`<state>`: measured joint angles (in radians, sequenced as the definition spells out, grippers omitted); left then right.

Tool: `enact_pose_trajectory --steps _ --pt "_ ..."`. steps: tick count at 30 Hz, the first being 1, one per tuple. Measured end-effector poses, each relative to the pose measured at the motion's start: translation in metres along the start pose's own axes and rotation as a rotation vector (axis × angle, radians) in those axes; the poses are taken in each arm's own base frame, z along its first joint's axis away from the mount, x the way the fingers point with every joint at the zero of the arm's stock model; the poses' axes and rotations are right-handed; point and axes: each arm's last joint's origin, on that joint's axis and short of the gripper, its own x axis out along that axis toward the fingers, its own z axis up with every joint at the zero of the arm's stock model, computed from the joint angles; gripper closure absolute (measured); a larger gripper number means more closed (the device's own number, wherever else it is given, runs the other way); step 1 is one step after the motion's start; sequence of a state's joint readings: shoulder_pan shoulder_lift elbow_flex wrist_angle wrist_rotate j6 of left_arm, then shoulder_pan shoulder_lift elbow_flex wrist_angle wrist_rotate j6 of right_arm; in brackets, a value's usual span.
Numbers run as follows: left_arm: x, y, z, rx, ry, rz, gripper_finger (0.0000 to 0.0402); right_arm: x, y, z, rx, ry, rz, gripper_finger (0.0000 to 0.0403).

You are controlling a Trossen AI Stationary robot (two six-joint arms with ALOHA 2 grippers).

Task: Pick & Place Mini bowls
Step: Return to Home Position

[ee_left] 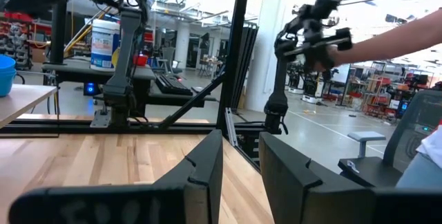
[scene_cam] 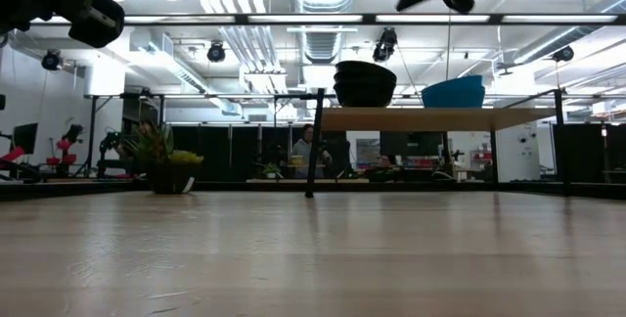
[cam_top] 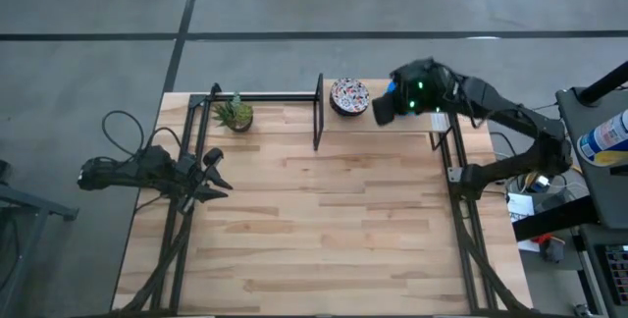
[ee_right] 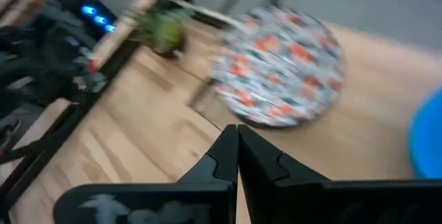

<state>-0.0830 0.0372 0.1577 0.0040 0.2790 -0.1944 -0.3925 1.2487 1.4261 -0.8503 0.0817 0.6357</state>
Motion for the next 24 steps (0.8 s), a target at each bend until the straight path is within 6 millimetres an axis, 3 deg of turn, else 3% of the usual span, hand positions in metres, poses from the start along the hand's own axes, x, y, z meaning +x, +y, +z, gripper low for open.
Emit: enact_pose_trajectory --steps 5,10,16,24 --pt "0.0 0.0 0.0 0.0 -0.001 0.0 0.0312 -0.001 0.035 -0.023 -0.15 -0.126 0.092 0.0394" --pt "0.0 0.0 0.0 0.0 0.0 0.0 0.0312 0.004 0.047 -0.051 -0.241 -0.138 0.187 0.0394" --pt "0.0 0.0 0.0 0.0 0.0 0.0 0.0312 -0.007 0.041 -0.083 -0.326 -0.209 0.29 0.0394" --pt "0.0 0.0 0.0 0.0 0.0 0.0 0.0312 -0.032 0.013 -0.126 -0.38 -0.277 0.469 0.0394"
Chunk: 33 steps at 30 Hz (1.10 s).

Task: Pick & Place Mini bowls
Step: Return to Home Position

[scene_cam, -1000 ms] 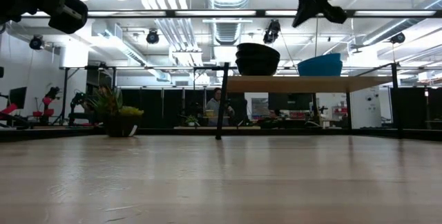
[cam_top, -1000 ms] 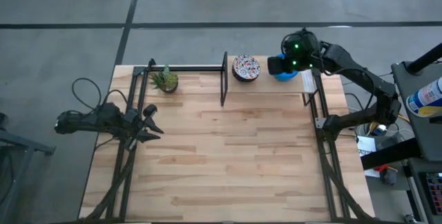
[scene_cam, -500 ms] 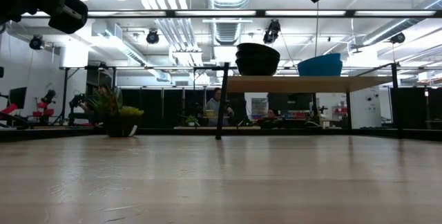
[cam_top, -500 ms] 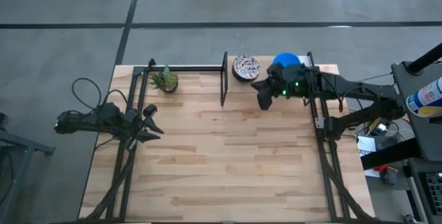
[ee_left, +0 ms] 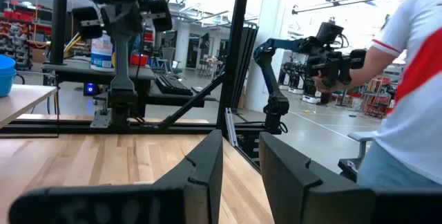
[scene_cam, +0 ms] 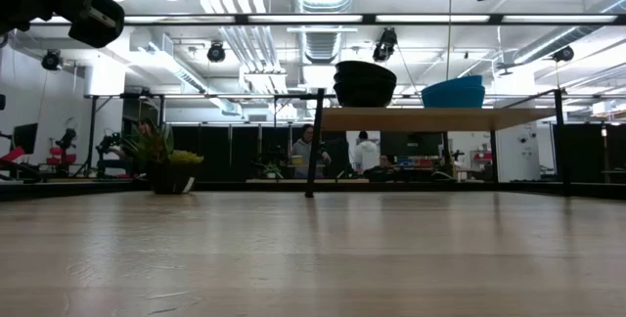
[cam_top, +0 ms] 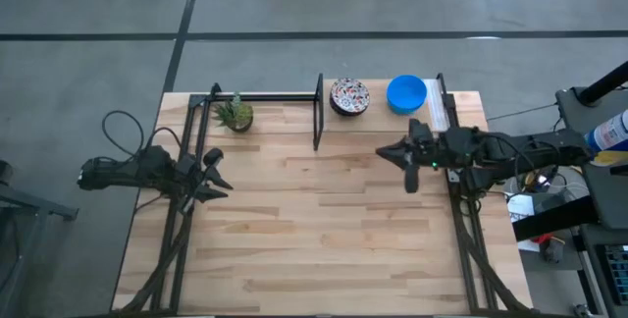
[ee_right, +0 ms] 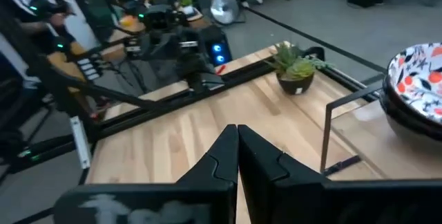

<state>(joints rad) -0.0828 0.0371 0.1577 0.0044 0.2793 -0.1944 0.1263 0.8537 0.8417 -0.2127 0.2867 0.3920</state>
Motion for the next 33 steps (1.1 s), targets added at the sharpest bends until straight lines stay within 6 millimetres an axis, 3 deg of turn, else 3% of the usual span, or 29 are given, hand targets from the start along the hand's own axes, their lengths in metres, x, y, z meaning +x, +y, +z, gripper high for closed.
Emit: enact_pose_trajectory --steps 13,16,22,33 --pt "0.0 0.0 0.0 0.0 0.0 0.0 0.0312 -0.044 -0.008 -0.044 -0.099 -0.032 0.169 0.0394" --pt "0.0 0.0 0.0 0.0 0.0 0.0 0.0312 -0.046 -0.015 -0.055 -0.128 -0.02 0.162 0.0394" --pt "0.0 0.0 0.0 0.0 0.0 0.0 0.0312 -0.042 -0.022 -0.076 0.006 -0.015 0.166 0.0394" --pt "0.0 0.0 0.0 0.0 0.0 0.0 0.0312 -0.05 -0.037 -0.099 -0.047 -0.129 0.181 0.0394"
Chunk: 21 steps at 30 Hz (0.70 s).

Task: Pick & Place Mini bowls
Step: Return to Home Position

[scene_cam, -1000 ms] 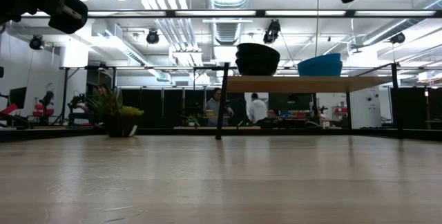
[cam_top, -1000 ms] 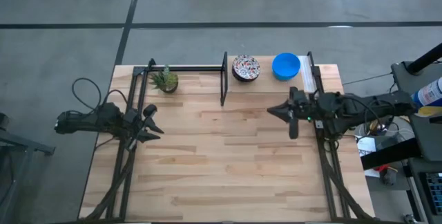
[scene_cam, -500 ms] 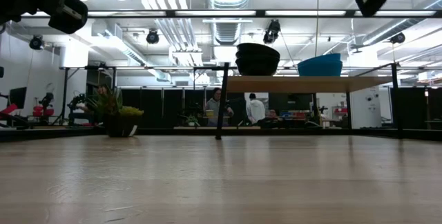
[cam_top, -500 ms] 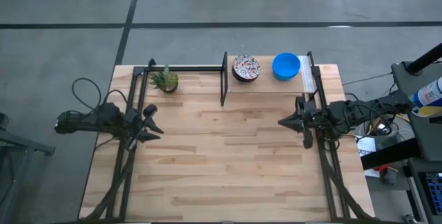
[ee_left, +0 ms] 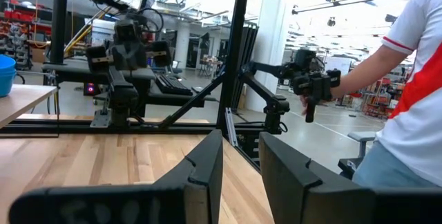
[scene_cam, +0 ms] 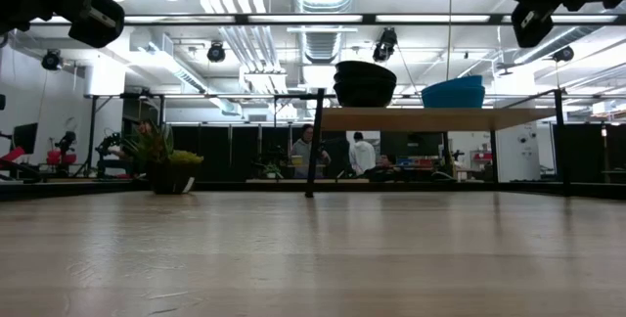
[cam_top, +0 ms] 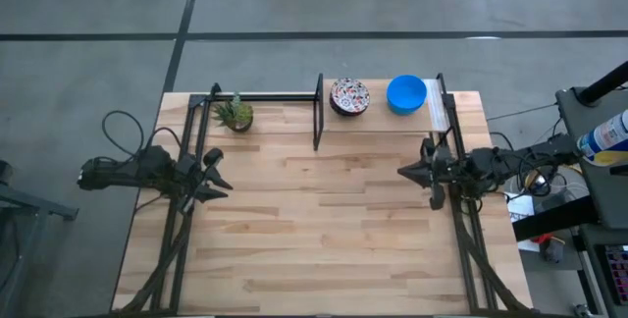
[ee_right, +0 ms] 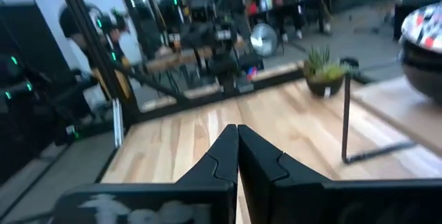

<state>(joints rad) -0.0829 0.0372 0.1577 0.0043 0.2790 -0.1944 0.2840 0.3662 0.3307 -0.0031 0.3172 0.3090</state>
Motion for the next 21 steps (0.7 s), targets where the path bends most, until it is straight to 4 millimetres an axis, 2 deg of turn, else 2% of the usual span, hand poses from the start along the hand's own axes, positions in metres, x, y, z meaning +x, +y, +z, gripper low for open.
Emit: enact_pose_trajectory --steps 9,21 --pt "0.0 0.0 0.0 0.0 0.0 0.0 0.0312 -0.015 -0.011 -0.023 0.002 -0.142 0.084 0.0394" --pt "0.0 0.0 0.0 0.0 0.0 0.0 0.0312 -0.021 -0.021 -0.05 -0.008 -0.177 0.119 0.0394"
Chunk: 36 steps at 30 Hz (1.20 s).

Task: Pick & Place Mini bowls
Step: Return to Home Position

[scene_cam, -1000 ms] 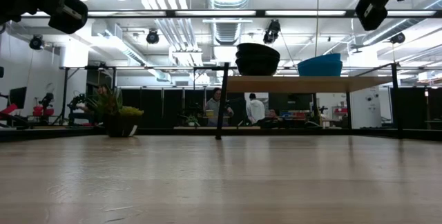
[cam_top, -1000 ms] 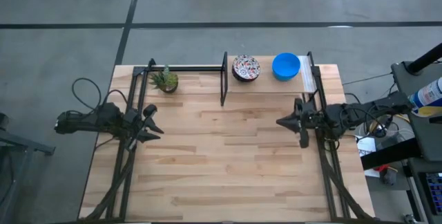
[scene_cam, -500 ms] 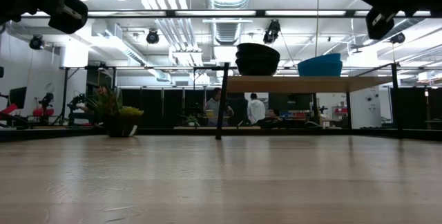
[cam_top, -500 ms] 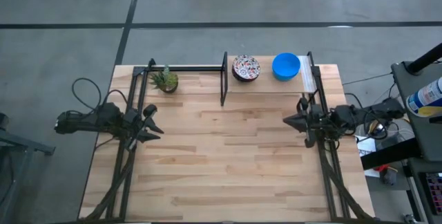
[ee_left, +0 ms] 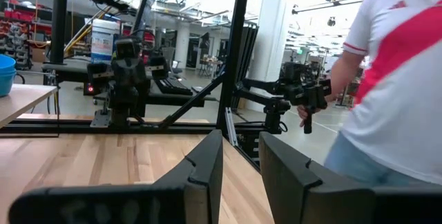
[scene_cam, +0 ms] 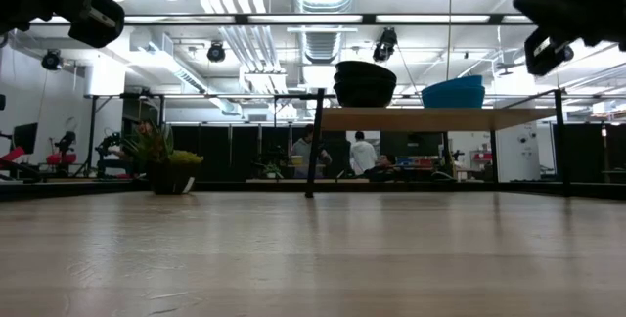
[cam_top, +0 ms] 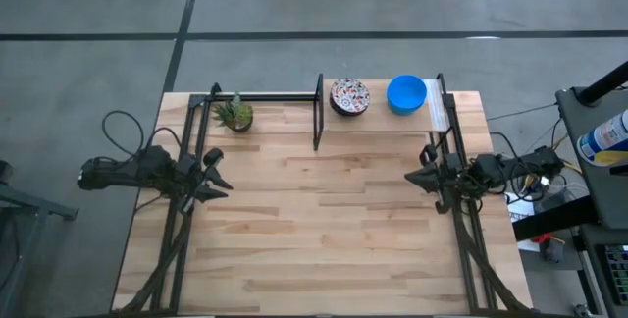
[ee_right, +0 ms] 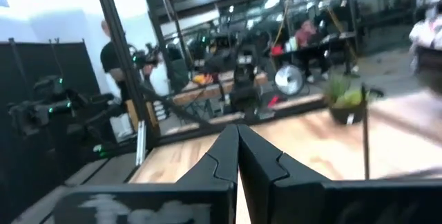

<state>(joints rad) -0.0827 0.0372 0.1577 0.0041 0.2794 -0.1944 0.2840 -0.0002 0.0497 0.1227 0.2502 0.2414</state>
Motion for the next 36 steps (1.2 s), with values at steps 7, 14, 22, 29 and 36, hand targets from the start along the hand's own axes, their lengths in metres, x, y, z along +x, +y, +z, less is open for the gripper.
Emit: enact_pose_trajectory --steps 7,14,22,29,36 --pt "0.0 0.0 0.0 -0.001 0.002 0.0 0.0312 0.0 0.003 -0.011 -0.051 0.068 0.158 0.0394" --pt "0.0 0.0 0.0 -0.001 0.002 0.0 0.0312 0.0 0.002 -0.015 -0.15 0.099 0.165 0.0394" --pt "0.0 0.0 0.0 -0.001 0.002 0.0 0.0312 0.0 0.0 -0.023 -0.157 0.182 0.149 0.0394" --pt "0.0 0.0 0.0 -0.001 0.002 0.001 0.0312 0.001 -0.001 -0.026 -0.16 0.208 0.144 0.0394" --pt "0.0 0.0 0.0 -0.001 0.002 0.0 0.0312 0.001 -0.001 -0.026 -0.158 0.206 0.144 0.0394"
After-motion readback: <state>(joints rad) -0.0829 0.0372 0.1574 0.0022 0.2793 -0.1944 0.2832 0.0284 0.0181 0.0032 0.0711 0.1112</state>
